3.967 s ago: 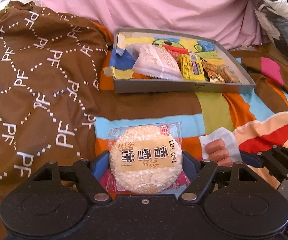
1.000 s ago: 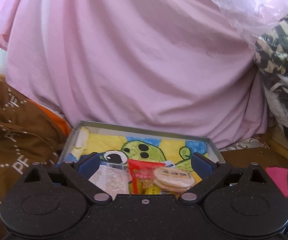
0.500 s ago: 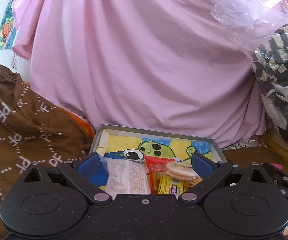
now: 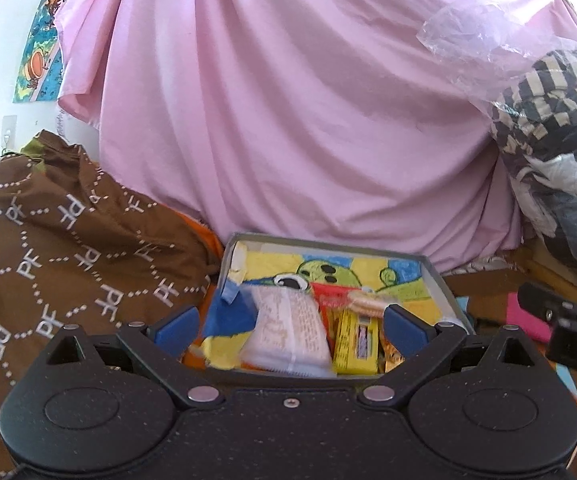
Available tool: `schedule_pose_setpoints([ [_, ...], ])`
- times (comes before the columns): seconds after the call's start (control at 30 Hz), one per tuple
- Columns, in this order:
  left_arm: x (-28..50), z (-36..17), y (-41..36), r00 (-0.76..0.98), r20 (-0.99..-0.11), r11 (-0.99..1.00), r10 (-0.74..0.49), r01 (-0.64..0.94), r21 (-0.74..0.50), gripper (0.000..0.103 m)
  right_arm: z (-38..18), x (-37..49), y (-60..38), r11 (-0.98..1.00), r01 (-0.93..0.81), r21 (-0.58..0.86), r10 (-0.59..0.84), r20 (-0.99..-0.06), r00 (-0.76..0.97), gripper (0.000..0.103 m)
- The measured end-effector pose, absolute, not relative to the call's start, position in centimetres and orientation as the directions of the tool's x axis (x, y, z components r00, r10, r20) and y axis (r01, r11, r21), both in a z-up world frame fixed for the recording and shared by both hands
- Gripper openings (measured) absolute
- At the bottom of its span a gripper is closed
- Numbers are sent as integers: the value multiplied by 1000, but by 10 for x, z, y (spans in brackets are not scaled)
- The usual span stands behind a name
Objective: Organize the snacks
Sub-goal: 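Move both open tools back from the tray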
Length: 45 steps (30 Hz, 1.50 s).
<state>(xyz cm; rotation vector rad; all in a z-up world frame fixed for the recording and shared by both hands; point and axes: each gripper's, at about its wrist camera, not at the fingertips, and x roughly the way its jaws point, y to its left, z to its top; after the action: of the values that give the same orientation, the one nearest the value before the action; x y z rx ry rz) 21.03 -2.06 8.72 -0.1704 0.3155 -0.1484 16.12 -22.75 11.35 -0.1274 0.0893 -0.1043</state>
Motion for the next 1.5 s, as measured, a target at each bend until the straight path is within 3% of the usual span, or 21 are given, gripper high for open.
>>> schedule_pose_setpoints([
  [0.43, 158, 80, 1, 946, -299, 987, -129, 93, -131, 98, 107, 117, -216, 991, 81, -102, -90, -84, 992, 103],
  [0.83, 123, 63, 16, 924, -374, 986, -78, 17, -164, 99, 97, 85, -213, 995, 50, -83, -58, -106, 993, 103],
  [1.2, 98, 49, 2, 901, -434, 994, -27, -23, -111, 99, 82, 61, -221, 997, 55, -52, -62, -136, 989, 103],
  [1.5, 73, 40, -8, 899, -438, 995, -25, -18, -95, 99, 63, 40, -230, 997, 65, -31, -69, -162, 984, 103],
])
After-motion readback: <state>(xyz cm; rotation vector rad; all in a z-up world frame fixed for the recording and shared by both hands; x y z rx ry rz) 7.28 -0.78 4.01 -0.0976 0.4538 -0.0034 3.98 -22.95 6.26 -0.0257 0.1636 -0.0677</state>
